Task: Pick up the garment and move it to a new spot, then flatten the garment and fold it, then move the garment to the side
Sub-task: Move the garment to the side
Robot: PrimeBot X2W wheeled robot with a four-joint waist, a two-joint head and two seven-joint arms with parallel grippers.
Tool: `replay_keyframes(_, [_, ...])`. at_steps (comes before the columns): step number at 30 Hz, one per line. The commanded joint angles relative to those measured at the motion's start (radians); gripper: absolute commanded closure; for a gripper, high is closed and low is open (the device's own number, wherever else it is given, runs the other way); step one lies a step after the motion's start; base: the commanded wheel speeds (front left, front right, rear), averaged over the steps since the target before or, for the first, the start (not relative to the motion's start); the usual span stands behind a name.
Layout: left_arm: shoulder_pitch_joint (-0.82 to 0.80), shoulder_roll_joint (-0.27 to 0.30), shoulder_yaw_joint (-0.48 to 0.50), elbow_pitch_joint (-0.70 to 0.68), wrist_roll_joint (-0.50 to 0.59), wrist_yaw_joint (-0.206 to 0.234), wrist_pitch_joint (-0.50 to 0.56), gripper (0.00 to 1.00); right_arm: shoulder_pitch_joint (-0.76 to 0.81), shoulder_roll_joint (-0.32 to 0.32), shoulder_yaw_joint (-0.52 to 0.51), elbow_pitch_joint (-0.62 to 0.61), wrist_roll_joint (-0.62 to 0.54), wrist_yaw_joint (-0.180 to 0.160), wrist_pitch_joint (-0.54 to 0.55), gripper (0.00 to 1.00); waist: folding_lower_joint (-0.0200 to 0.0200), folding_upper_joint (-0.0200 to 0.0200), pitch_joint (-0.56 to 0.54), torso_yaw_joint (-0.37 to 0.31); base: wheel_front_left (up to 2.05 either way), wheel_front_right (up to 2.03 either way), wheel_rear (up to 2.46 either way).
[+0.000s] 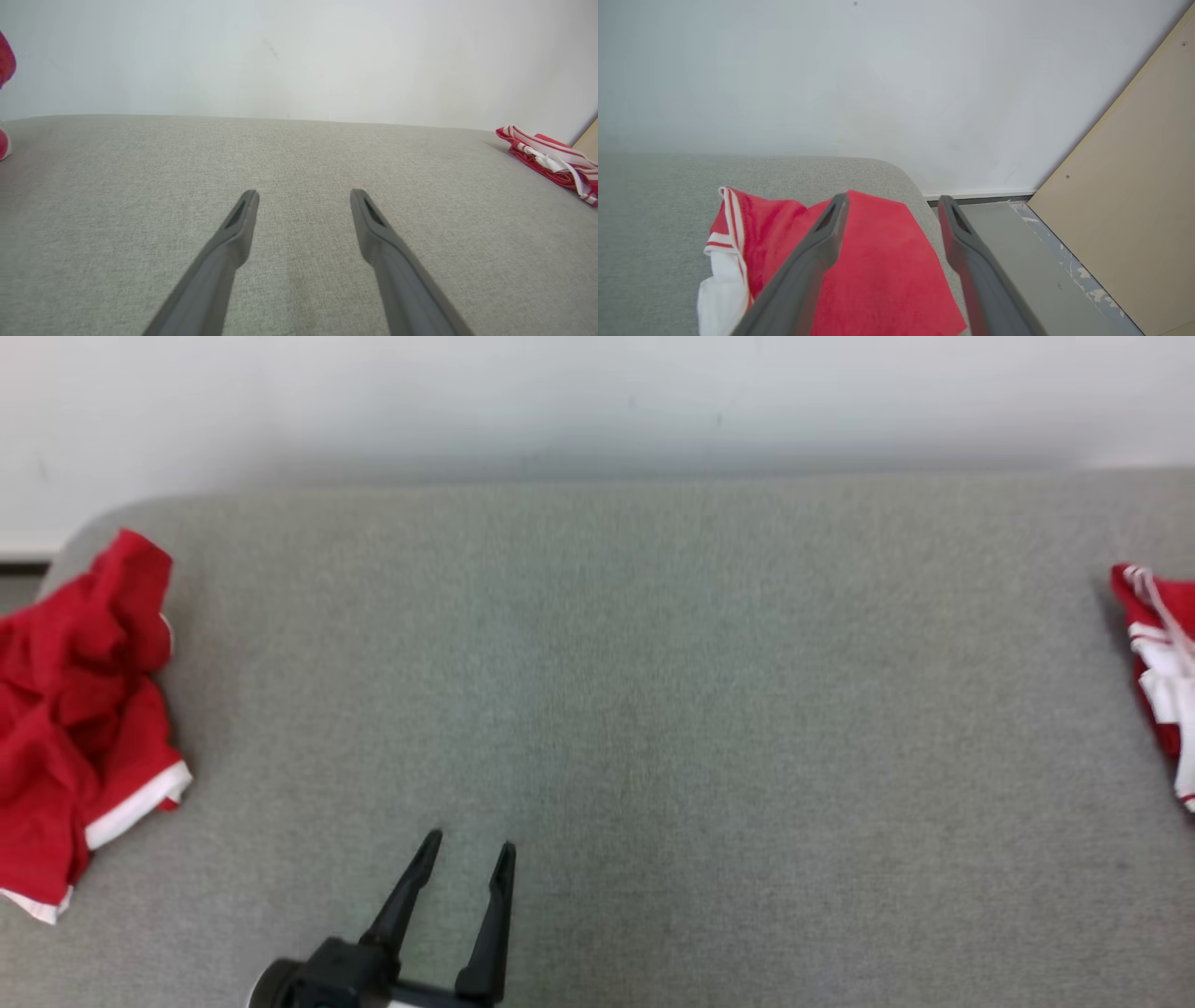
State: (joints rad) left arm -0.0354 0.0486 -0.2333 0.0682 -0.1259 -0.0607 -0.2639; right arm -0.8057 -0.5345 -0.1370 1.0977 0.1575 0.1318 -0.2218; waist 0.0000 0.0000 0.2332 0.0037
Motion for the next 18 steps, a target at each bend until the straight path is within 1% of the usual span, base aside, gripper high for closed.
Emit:
replay_keyframes(1, [0.030, 0.004, 0.007, -0.001, -0.010, 0.008, 0.000, 0.00, 0.064, 0.013, -0.008, -0.037, -0.001, -0.002, -0.023, 0.00, 0.0000, 0.0000, -0.072, -0.006, 0.00, 0.00, 0.00])
replay_keyframes(3, [0.054, 0.004, 0.012, 0.000, -0.015, 0.014, 0.000, 0.00, 0.140, 0.021, -0.031, -0.085, -0.018, -0.002, -0.036, 0.00, 0.0000, 0.0000, -0.106, -0.003, 0.00, 0.00, 0.00])
replay_keyframes(4, [0.065, 0.004, 0.016, 0.000, -0.019, 0.018, 0.000, 0.00, 0.176, 0.039, -0.049, -0.115, -0.020, -0.002, -0.039, 0.00, 0.0000, 0.0000, -0.123, -0.002, 0.00, 0.00, 0.00])
replay_keyframes(7, [0.106, 0.004, 0.033, -0.001, -0.029, 0.032, 0.000, 0.00, 0.304, 0.109, -0.096, -0.245, -0.038, -0.002, -0.043, 0.00, 0.0000, 0.0000, -0.171, -0.004, 0.00, 0.00, 0.00])
replay_keyframes(10, [0.144, 0.004, 0.050, 0.006, -0.024, 0.034, 0.000, 0.00, 0.450, 0.192, -0.146, -0.401, -0.059, -0.002, -0.043, 0.00, 0.0000, 0.0000, -0.215, -0.005, 0.00, 0.00, 0.00])
replay_keyframes(15, [0.187, 0.004, 0.086, 0.006, -0.017, 0.038, 0.000, 0.00, 0.649, 0.332, -0.151, -0.639, -0.088, -0.002, -0.043, 0.00, 0.0000, 0.0000, -0.252, -0.005, 0.00, 0.00, 0.00])
replay_keyframes(18, [0.208, 0.004, 0.107, 0.002, -0.018, 0.040, 0.000, 0.00, 0.742, 0.401, -0.128, -0.745, -0.099, -0.002, -0.043, 0.00, 0.0000, 0.0000, -0.267, -0.005, 0.00, 0.00, 0.00])
